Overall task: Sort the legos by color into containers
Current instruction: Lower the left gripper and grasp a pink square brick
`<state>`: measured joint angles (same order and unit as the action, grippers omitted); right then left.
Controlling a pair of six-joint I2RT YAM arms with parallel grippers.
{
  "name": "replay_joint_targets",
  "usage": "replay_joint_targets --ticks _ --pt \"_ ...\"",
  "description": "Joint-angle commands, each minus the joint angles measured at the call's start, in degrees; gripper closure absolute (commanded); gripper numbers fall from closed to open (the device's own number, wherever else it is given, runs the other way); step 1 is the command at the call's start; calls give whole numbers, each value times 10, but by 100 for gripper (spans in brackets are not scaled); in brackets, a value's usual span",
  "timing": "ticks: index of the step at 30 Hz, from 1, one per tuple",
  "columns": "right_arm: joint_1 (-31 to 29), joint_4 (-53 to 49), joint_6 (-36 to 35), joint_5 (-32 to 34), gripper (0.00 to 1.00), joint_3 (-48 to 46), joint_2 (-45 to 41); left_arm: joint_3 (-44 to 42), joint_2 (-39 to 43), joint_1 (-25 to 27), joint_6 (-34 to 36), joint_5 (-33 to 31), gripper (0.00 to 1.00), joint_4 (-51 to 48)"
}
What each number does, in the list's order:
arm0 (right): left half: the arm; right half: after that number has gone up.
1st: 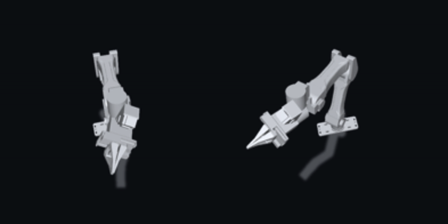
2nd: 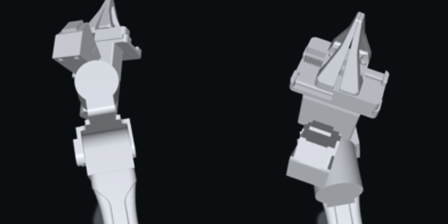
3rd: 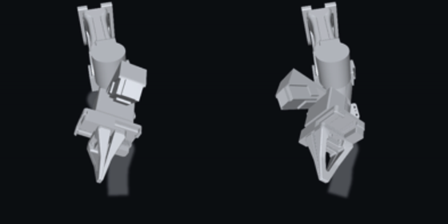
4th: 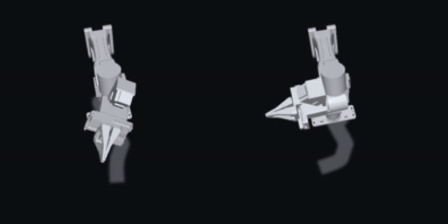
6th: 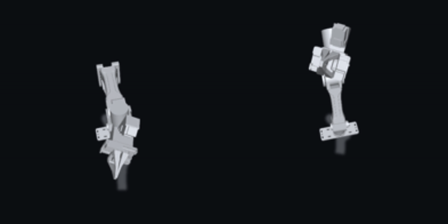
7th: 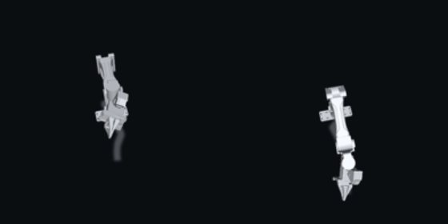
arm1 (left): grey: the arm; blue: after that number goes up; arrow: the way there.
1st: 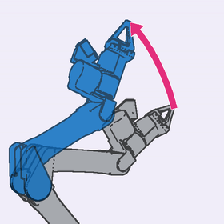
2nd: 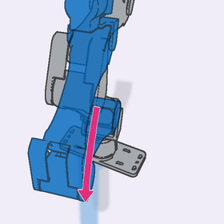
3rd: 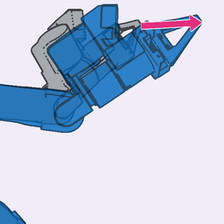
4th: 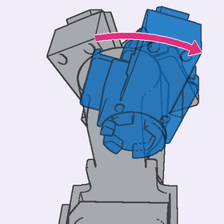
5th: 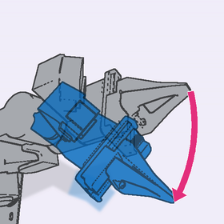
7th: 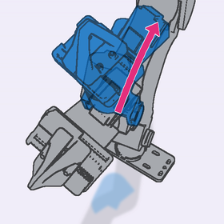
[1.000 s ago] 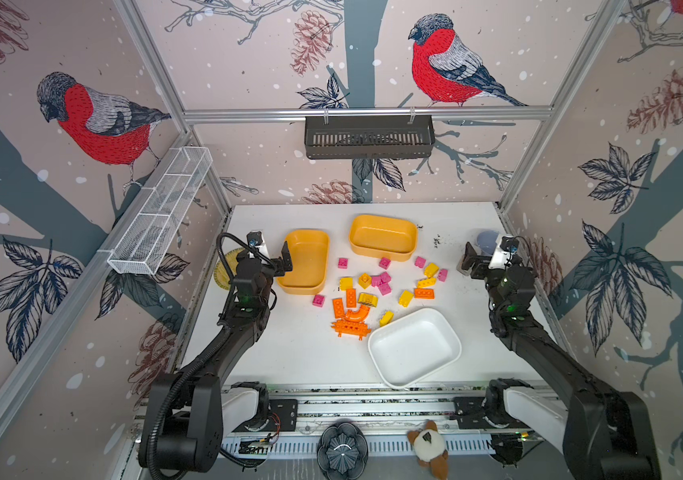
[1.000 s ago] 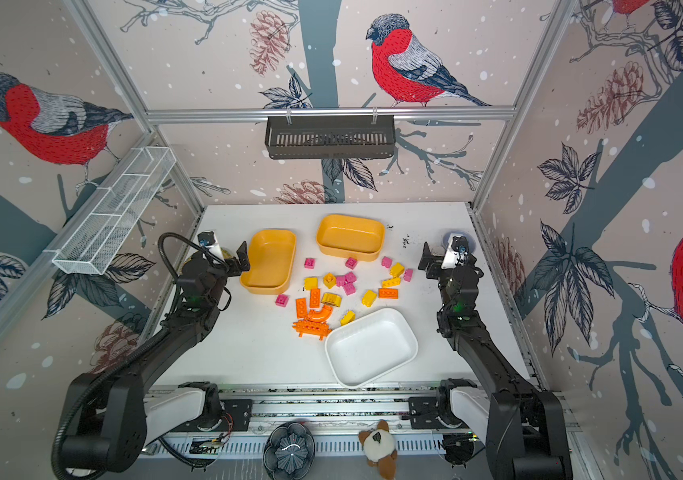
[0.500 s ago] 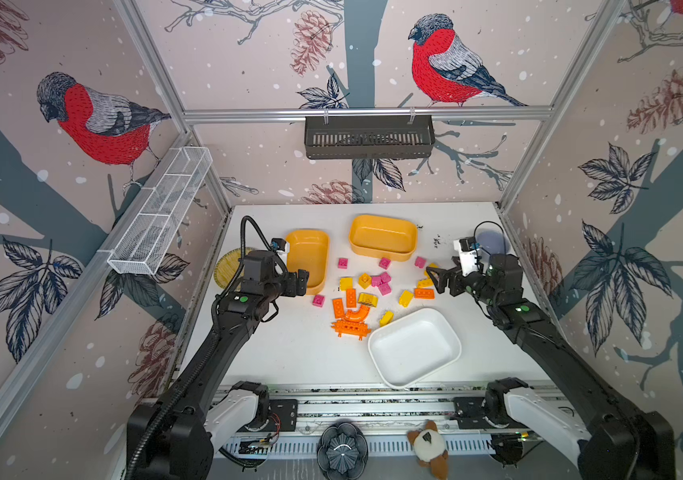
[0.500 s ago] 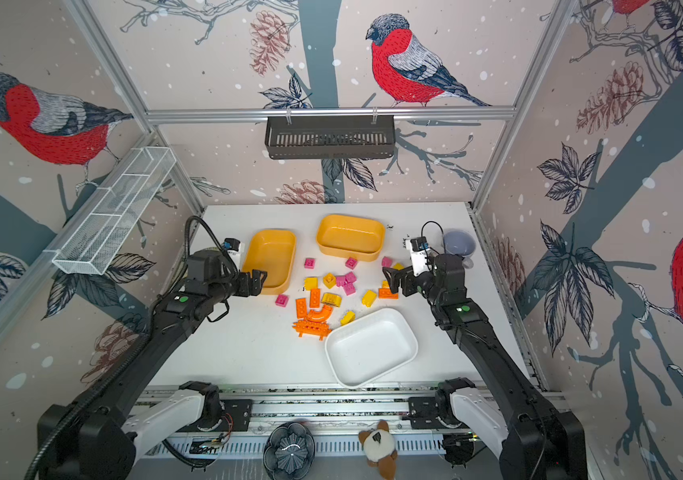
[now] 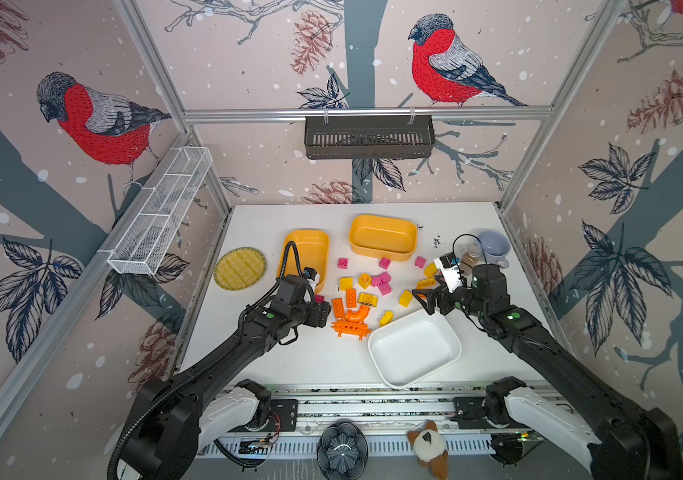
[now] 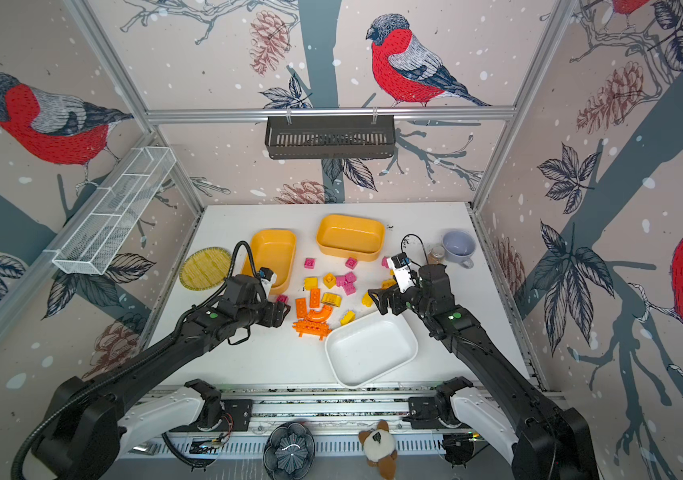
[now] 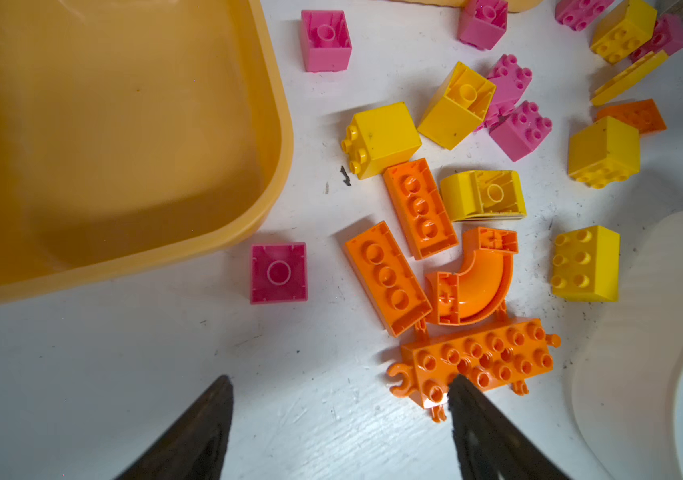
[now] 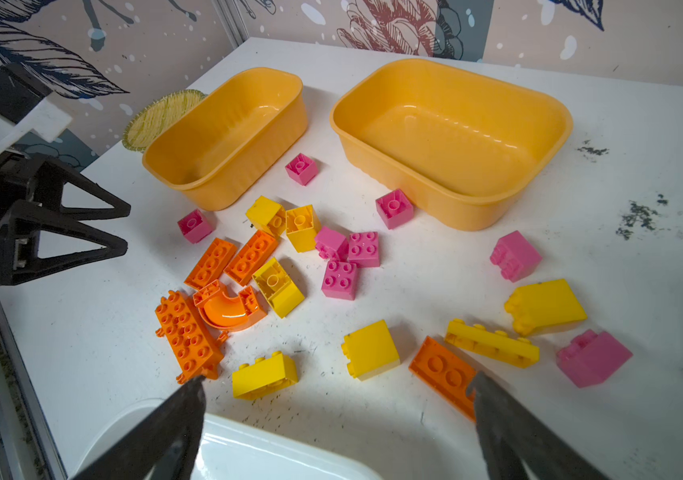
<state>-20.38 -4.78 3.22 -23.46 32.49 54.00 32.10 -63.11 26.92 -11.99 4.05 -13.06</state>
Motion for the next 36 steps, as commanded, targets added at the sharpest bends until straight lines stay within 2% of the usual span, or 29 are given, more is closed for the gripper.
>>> replay_joint_targets --ticks 1,7,11,15,18,21,25,36 --pt "-2 4 1 7 0 -13 -9 15 -24 1 6 -74 21 34" --pt "-4 21 8 7 0 -35 -18 57 -97 4 5 -60 25 17" --pt "-3 28 11 18 1 -39 -18 72 -117 22 20 -67 26 3" --pt "-3 37 17 24 0 -39 -18 71 -129 30 -34 -81 28 8" --pt "-2 42 12 39 1 -50 -17 66 -144 37 -82 -115 29 15" --pt "-2 47 16 42 1 -59 -18 51 -152 37 -100 -131 30 35" --pt "-3 53 22 42 1 -67 -27 47 -171 37 -101 -153 34 65" --pt "-4 66 28 48 1 -75 -37 42 -217 37 -52 -138 41 152"
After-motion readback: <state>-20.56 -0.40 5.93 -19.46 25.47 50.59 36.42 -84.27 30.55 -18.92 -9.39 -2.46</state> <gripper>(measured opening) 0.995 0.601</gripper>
